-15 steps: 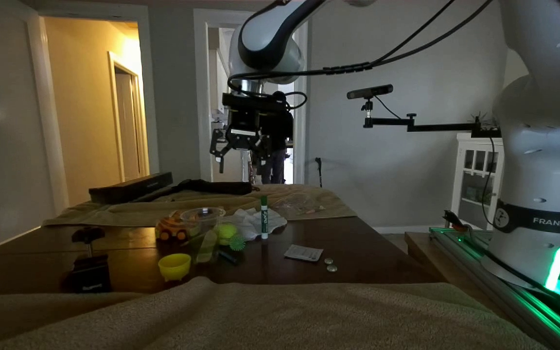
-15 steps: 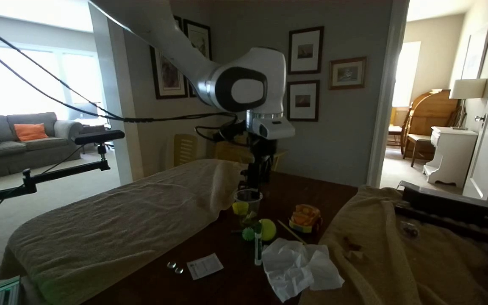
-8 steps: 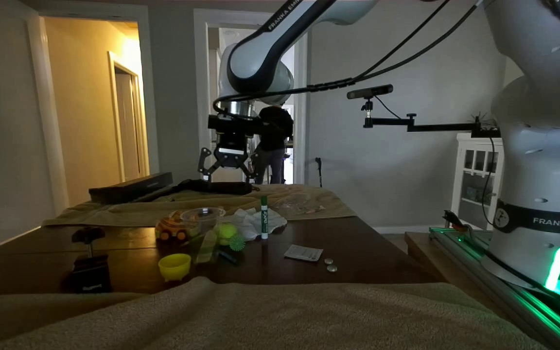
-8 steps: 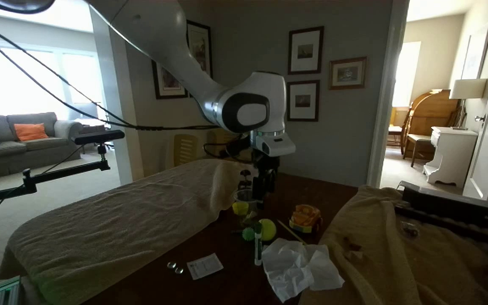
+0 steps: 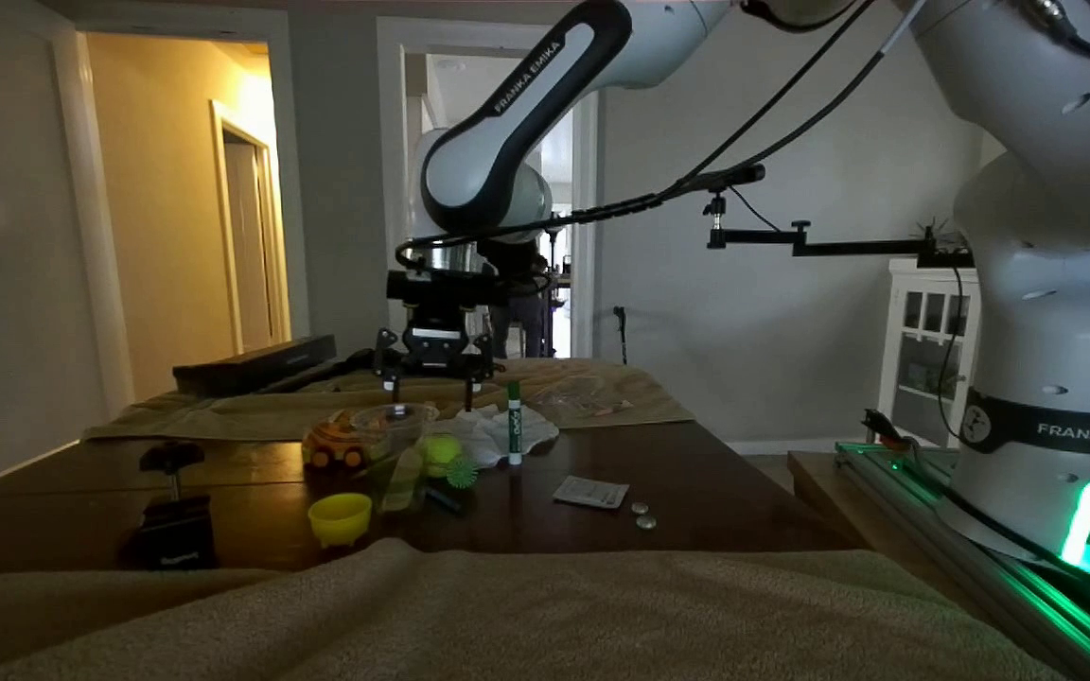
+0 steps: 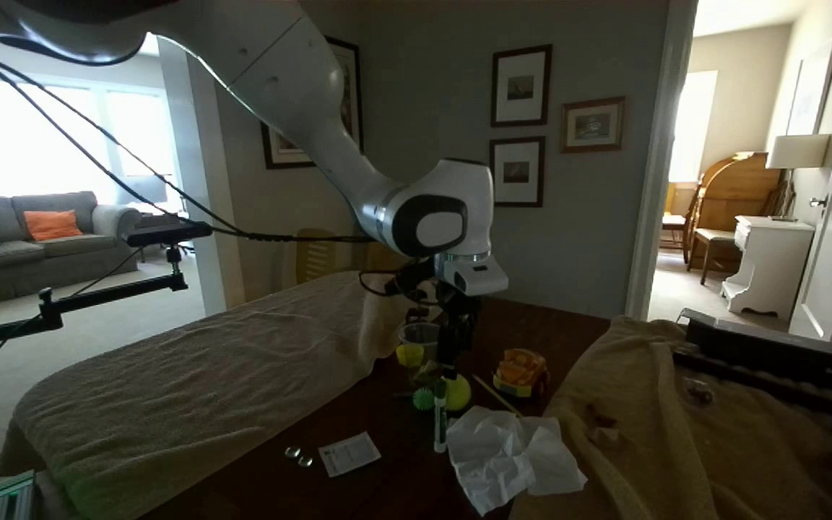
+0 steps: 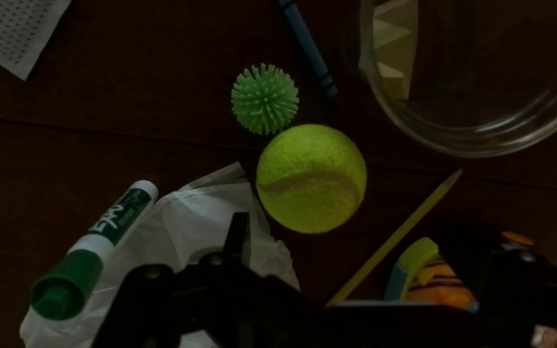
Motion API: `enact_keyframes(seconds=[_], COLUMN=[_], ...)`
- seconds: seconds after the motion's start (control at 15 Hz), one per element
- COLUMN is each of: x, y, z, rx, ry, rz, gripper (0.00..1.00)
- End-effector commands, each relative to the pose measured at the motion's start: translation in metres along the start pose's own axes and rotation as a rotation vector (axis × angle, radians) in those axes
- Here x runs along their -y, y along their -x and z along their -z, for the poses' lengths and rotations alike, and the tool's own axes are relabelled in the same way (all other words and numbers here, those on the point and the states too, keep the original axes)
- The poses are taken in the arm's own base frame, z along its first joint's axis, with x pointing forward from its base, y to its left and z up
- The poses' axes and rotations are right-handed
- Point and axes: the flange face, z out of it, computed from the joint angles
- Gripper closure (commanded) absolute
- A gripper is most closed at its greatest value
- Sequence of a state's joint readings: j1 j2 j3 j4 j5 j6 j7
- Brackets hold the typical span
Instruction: Put the green ball in the cup
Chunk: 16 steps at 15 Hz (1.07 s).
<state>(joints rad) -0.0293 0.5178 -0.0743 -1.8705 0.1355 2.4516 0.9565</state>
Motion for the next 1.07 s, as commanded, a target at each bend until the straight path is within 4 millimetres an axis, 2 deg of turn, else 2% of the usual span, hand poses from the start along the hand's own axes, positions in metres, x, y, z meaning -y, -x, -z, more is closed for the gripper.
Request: enact_keyframes(seconds=[0.0,0.53,1.0], x=[0.010,0.010,0.002], y=[-0.007,-0.002,-0.005], z=[-0.012,-0.039,-0.058], rx=[0.015,0.077,0.073], ry=[0.000,0.002,0.031], rz=[-0.040,-0.079,-0.090], gripper=[0.00,0.00,0.00])
